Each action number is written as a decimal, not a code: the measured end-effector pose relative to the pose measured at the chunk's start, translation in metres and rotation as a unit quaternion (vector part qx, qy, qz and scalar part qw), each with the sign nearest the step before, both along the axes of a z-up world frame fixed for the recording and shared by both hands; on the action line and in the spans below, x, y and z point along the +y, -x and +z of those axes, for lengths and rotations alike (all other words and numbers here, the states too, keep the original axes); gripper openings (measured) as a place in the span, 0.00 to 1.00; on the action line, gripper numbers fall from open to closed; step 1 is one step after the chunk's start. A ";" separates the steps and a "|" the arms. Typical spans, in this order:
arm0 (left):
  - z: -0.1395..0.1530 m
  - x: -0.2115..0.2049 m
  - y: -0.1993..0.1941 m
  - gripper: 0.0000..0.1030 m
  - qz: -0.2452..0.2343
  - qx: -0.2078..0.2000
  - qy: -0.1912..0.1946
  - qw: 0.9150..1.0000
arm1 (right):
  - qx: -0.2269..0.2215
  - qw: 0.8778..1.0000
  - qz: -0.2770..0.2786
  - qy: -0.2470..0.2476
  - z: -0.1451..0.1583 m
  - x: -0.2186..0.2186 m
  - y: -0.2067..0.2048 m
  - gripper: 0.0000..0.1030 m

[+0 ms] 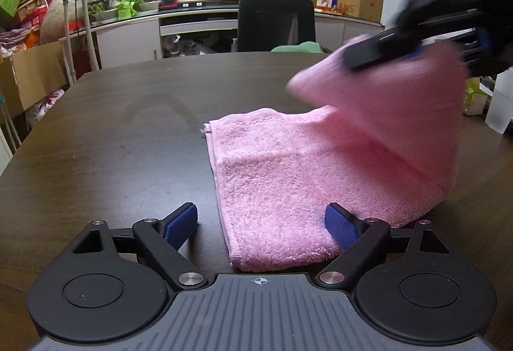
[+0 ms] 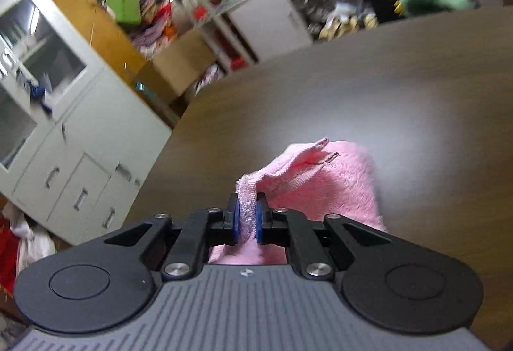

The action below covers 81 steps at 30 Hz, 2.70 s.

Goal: Fold towel

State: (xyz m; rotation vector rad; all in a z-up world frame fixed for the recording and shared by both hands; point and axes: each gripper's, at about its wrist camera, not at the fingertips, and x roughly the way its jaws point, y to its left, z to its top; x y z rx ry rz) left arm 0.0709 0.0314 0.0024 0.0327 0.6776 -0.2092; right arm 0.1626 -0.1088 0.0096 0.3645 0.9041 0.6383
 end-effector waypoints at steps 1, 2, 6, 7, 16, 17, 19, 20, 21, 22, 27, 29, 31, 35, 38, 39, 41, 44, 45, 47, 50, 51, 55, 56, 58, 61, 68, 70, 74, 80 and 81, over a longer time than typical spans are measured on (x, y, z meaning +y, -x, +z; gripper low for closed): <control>0.000 0.000 0.000 0.87 0.000 0.000 0.000 1.000 | 0.005 1.000 0.007 0.005 -0.004 0.010 -0.002 0.10; 0.000 0.000 0.000 0.88 -0.001 0.000 0.001 1.000 | 0.012 1.000 0.015 0.011 -0.008 0.021 -0.004 0.10; -0.001 -0.003 0.000 0.89 -0.004 0.001 0.001 1.000 | 0.031 0.999 0.031 0.026 -0.019 0.043 0.000 0.10; -0.001 -0.003 0.000 0.89 -0.005 0.001 0.001 1.000 | 0.033 0.998 0.036 0.032 -0.021 0.047 0.001 0.11; 0.003 0.004 0.000 0.91 -0.013 0.018 0.015 1.000 | 0.032 0.996 0.068 0.046 -0.025 0.047 0.008 0.13; 0.003 0.006 0.000 0.91 -0.015 0.021 0.019 0.999 | 0.034 0.996 0.073 0.046 -0.025 0.047 0.009 0.15; 0.005 0.008 0.000 0.91 -0.020 0.027 0.021 0.999 | 0.039 0.995 0.086 0.045 -0.025 0.046 0.008 0.24; 0.005 0.009 0.001 0.91 -0.022 0.027 0.020 0.999 | 0.044 0.994 0.088 0.037 -0.025 0.045 0.008 0.29; 0.005 0.008 0.002 0.91 -0.027 0.027 0.013 0.999 | 0.048 0.994 0.094 0.029 -0.027 0.044 0.006 0.46; 0.004 0.008 0.003 0.91 -0.028 0.026 0.008 0.999 | 0.051 0.993 0.104 0.011 -0.028 0.043 0.005 0.55; 0.003 0.005 0.008 0.91 -0.038 0.016 -0.008 0.999 | 0.022 0.994 0.103 -0.021 -0.012 0.025 0.015 0.56; 0.003 0.004 0.009 0.91 -0.041 0.014 -0.012 0.999 | 0.017 0.994 0.098 -0.042 -0.006 0.013 0.019 0.56; 0.003 0.003 0.010 0.92 -0.043 0.012 -0.016 0.999 | 0.033 0.992 0.097 -0.074 -0.007 0.001 0.021 0.57; 0.003 0.005 0.008 0.93 -0.038 0.015 -0.019 0.999 | 0.104 0.978 0.103 -0.146 -0.030 -0.008 0.010 0.57; 0.002 0.009 0.003 0.93 -0.029 0.020 -0.014 0.999 | 0.154 0.970 0.102 -0.160 -0.055 0.005 -0.003 0.56; 0.002 0.011 0.003 0.93 -0.025 0.019 -0.016 0.999 | 0.161 0.971 0.098 -0.146 -0.060 0.012 -0.006 0.53; 0.004 0.013 0.004 0.93 -0.017 0.009 -0.023 1.000 | 0.150 0.972 0.094 -0.152 -0.061 0.012 -0.007 0.56; 0.008 0.016 0.006 0.93 -0.004 -0.006 -0.027 1.000 | 0.105 0.975 0.089 -0.176 -0.040 -0.005 -0.001 0.57; 0.010 0.018 0.007 0.93 0.004 -0.017 -0.030 0.999 | 0.080 0.979 0.080 -0.172 -0.029 -0.015 0.002 0.60; 0.015 0.021 0.008 0.93 0.015 -0.032 -0.035 0.999 | 0.040 0.986 0.055 -0.152 -0.015 -0.031 0.009 0.69; 0.021 0.024 0.012 0.93 0.029 -0.050 -0.056 0.997 | 0.022 0.990 0.030 -0.138 -0.013 -0.054 0.016 0.72; 0.022 0.025 0.013 0.93 0.032 -0.053 -0.066 0.996 | 0.034 0.988 0.029 -0.146 -0.019 -0.061 0.017 0.72; 0.032 0.035 0.024 0.93 0.065 -0.079 -0.056 0.993 | 0.100 0.975 0.043 -0.192 -0.051 -0.071 0.010 0.72; 0.035 0.037 0.024 0.93 0.073 -0.083 -0.050 0.993 | 0.115 0.973 0.038 -0.197 -0.058 -0.072 0.007 0.72; 0.046 0.049 0.023 0.93 0.098 -0.090 0.003 0.991 | 0.143 0.967 0.025 -0.209 -0.072 -0.075 0.002 0.72; 0.056 0.049 0.017 0.93 0.076 -0.079 0.051 0.993 | 0.142 0.959 0.023 -0.244 -0.072 -0.075 0.003 0.73; 0.037 -0.013 0.001 0.89 -0.024 -0.059 -0.025 0.998 | 0.132 0.967 -0.014 -0.219 -0.075 -0.083 -0.002 0.78; 0.022 -0.023 -0.008 0.89 -0.026 -0.039 -0.052 0.998 | 0.139 0.964 -0.018 -0.228 -0.078 -0.088 -0.004 0.78; 0.015 -0.025 -0.010 0.88 -0.023 -0.033 -0.070 0.997 | 0.103 0.965 -0.010 -0.240 -0.060 -0.083 -0.005 0.79; 0.035 -0.022 -0.016 0.89 -0.038 -0.078 -0.042 0.995 | 0.081 0.969 0.011 -0.233 -0.047 -0.061 -0.028 0.80; 0.036 -0.023 -0.019 0.89 -0.042 -0.080 -0.039 0.995 | 0.084 0.970 0.010 -0.229 -0.048 -0.059 -0.032 0.80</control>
